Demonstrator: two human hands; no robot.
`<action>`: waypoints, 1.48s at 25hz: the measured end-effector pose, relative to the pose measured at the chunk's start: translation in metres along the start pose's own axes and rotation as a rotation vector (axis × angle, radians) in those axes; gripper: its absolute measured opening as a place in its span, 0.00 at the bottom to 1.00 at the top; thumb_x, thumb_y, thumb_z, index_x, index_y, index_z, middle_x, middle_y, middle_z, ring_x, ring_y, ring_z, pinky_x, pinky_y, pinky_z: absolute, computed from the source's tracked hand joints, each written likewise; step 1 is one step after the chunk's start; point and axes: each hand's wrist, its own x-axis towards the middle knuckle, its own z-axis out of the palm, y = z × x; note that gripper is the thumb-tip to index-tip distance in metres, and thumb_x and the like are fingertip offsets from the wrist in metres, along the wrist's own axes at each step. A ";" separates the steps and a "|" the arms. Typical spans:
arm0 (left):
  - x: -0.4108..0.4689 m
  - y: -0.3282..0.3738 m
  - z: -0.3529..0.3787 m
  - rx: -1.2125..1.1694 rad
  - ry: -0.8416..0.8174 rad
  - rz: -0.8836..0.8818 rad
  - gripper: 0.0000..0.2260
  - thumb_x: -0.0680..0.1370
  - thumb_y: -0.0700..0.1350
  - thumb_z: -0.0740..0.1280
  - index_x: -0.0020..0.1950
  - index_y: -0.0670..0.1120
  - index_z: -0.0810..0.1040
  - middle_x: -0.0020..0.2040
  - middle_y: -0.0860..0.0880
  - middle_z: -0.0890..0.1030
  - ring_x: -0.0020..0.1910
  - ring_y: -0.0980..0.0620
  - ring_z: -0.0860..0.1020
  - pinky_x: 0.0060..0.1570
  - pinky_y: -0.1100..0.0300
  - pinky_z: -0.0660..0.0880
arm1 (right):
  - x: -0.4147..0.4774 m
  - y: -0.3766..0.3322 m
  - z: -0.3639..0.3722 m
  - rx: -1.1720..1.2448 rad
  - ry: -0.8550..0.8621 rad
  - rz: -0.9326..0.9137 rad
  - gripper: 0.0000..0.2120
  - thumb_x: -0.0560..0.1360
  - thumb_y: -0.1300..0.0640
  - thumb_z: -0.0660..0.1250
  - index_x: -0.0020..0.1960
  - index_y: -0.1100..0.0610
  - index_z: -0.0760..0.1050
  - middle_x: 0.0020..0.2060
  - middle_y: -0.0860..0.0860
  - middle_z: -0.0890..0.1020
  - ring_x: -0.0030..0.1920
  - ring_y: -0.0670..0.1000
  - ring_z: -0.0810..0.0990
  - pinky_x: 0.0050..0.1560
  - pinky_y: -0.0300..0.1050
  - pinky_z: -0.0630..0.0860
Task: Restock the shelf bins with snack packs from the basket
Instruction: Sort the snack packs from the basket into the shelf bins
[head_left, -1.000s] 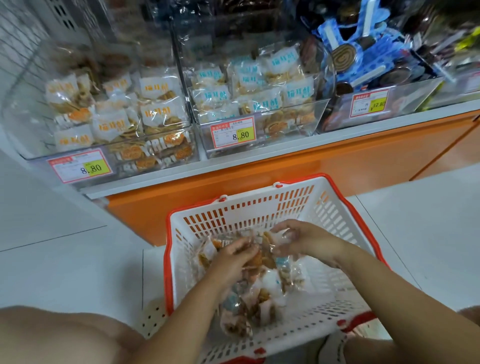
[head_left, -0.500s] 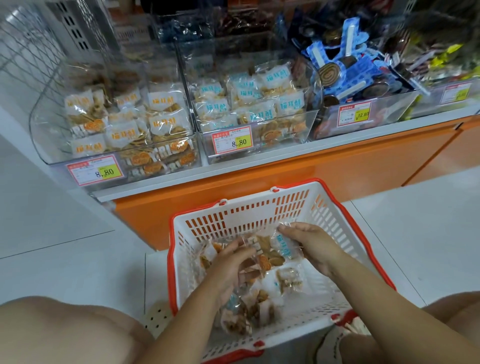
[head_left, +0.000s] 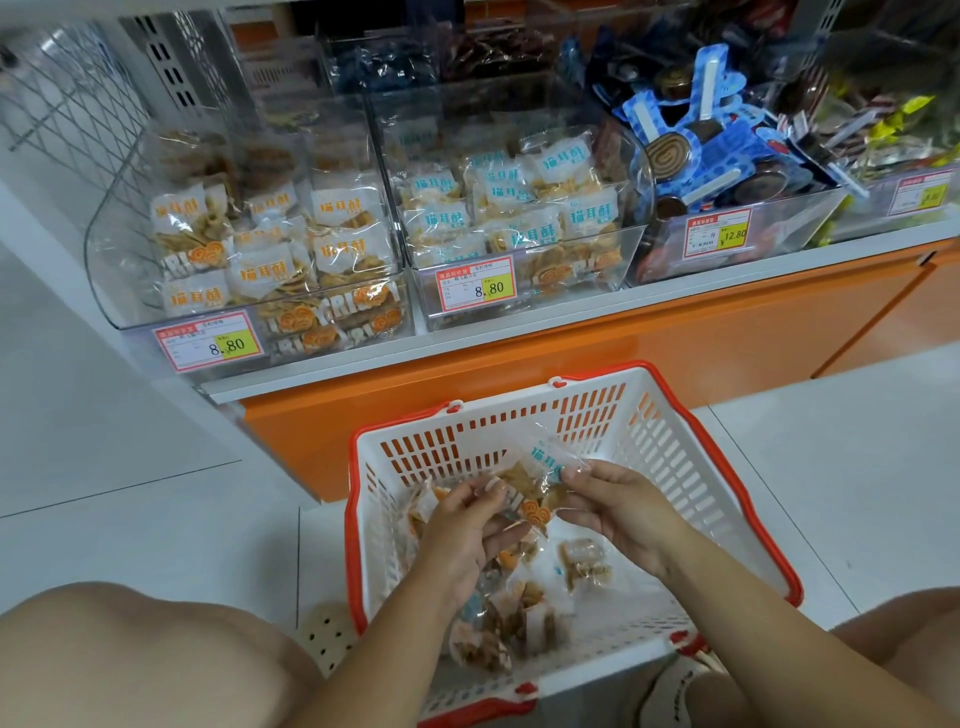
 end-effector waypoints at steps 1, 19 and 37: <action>-0.001 0.000 0.000 -0.005 0.002 -0.003 0.10 0.79 0.37 0.65 0.60 0.41 0.76 0.51 0.40 0.85 0.49 0.42 0.84 0.44 0.52 0.83 | 0.000 0.000 0.001 0.003 0.007 0.002 0.11 0.76 0.62 0.68 0.57 0.65 0.79 0.46 0.60 0.85 0.40 0.52 0.85 0.40 0.40 0.82; -0.043 0.210 0.032 1.055 0.398 1.010 0.20 0.80 0.56 0.62 0.71 0.58 0.67 0.65 0.63 0.73 0.63 0.64 0.71 0.64 0.63 0.71 | -0.003 -0.219 0.106 -0.354 0.158 -0.722 0.11 0.73 0.54 0.73 0.47 0.57 0.73 0.32 0.56 0.76 0.36 0.49 0.78 0.44 0.46 0.74; 0.016 0.249 0.016 1.616 0.354 0.952 0.34 0.74 0.69 0.38 0.78 0.59 0.38 0.78 0.64 0.43 0.75 0.65 0.43 0.70 0.61 0.36 | 0.203 -0.321 0.201 -1.102 0.363 -0.645 0.26 0.75 0.44 0.69 0.65 0.59 0.70 0.61 0.56 0.77 0.58 0.57 0.77 0.57 0.48 0.75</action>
